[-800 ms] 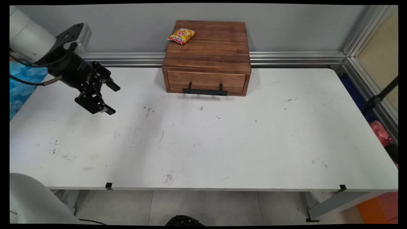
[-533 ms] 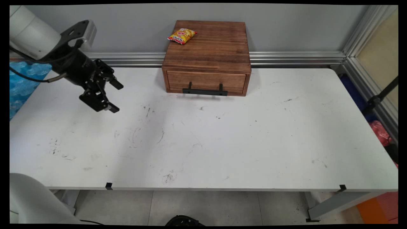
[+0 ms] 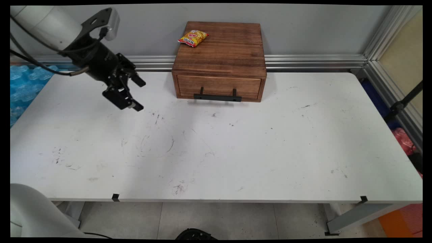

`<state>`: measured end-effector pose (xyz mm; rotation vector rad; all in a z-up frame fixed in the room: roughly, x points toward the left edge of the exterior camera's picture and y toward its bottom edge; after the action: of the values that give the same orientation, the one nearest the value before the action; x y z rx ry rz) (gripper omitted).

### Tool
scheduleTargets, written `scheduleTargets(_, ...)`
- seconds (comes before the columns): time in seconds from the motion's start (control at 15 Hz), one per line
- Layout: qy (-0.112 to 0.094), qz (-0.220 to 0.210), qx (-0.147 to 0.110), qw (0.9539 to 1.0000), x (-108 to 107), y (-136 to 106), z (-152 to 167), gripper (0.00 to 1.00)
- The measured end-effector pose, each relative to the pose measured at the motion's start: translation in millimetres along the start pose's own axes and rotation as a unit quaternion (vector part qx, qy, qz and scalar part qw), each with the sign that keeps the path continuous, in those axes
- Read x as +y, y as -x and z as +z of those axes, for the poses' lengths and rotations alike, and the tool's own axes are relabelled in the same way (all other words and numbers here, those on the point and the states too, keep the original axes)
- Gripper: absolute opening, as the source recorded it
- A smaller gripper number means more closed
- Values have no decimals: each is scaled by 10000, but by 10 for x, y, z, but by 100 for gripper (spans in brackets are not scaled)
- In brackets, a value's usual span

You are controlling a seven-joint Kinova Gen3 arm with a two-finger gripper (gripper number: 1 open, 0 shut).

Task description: Open the drawer

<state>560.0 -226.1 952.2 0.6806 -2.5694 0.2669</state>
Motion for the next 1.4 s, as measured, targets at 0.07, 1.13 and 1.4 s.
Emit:
scheduleTargets(0.07, -15, -1, 31, 10000, -9, -59, 14, 100)
scheduleTargets(1.13, -689, 98, 466, 9965, -172, -651, 800, 100)
scheduleTargets(1.4, -764, 151, 486, 9958, -164, -717, 1044, 100)
